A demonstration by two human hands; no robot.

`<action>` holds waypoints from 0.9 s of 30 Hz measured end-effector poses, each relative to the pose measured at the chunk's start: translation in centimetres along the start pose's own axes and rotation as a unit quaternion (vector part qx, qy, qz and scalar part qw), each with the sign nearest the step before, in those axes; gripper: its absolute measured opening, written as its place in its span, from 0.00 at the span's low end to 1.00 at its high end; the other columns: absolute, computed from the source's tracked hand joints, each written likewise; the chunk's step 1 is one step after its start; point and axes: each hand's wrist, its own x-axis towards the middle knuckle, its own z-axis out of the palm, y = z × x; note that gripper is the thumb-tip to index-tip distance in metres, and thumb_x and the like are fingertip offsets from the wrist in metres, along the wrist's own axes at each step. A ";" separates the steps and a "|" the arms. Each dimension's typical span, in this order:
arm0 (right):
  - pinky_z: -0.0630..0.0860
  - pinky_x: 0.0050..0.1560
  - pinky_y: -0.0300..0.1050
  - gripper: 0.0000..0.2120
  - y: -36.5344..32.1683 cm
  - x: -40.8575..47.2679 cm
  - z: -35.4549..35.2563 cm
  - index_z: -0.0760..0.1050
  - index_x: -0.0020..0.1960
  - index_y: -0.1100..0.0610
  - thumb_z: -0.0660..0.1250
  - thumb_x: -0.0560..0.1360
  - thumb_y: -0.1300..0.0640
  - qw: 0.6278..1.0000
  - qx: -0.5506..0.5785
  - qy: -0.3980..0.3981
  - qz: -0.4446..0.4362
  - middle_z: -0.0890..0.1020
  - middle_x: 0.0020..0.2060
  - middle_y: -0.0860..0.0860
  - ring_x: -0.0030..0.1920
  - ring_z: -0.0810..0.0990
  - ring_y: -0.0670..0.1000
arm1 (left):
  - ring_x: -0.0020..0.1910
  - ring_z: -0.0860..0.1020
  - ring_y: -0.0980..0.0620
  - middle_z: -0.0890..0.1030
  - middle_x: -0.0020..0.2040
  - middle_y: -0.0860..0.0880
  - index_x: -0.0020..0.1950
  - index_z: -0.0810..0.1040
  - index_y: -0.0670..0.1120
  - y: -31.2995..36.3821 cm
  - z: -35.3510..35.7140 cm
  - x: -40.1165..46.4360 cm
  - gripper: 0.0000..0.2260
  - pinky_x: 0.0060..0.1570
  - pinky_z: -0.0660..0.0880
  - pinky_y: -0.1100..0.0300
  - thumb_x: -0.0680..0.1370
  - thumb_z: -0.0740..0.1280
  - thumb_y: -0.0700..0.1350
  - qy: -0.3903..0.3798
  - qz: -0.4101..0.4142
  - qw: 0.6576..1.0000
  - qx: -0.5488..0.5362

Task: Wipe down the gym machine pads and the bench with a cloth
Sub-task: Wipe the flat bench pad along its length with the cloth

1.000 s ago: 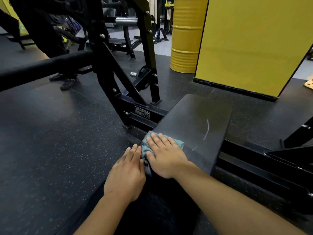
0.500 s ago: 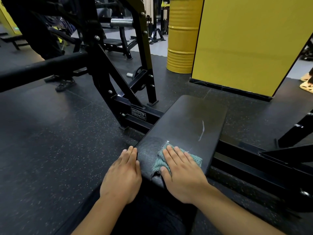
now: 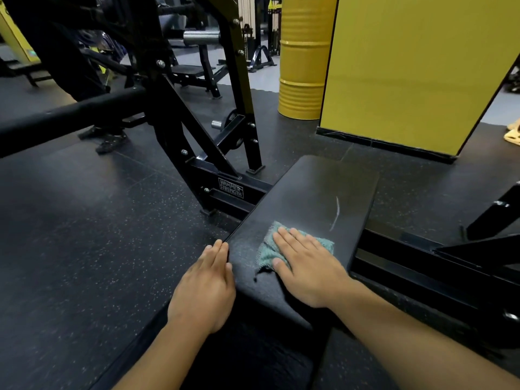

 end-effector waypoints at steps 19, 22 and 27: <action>0.37 0.82 0.52 0.30 -5.4 8.0 0.4 0.42 0.85 0.49 0.42 0.85 0.41 1.000 -0.015 -0.003 -0.016 0.43 0.84 0.46 0.83 0.39 0.49 | 0.83 0.47 0.58 0.50 0.85 0.56 0.85 0.49 0.53 0.1 0.5 0.7 0.26 0.81 0.51 0.59 0.86 0.44 0.55 0.011 0.011 1.000 0.003; 0.38 0.82 0.51 0.30 -5.3 8.4 0.3 0.43 0.85 0.49 0.43 0.86 0.41 1.000 -0.007 -0.003 -0.026 0.44 0.84 0.46 0.83 0.39 0.48 | 0.83 0.48 0.59 0.50 0.85 0.56 0.85 0.49 0.52 0.0 0.3 0.8 0.26 0.81 0.50 0.60 0.86 0.43 0.56 0.017 0.019 1.000 0.011; 0.36 0.81 0.50 0.31 -1.9 4.7 0.1 0.40 0.85 0.48 0.41 0.85 0.39 1.000 0.005 -0.001 0.008 0.41 0.84 0.45 0.83 0.38 0.46 | 0.83 0.49 0.57 0.51 0.85 0.55 0.85 0.50 0.52 0.0 0.5 0.6 0.27 0.80 0.54 0.58 0.86 0.42 0.57 0.013 0.019 1.000 0.016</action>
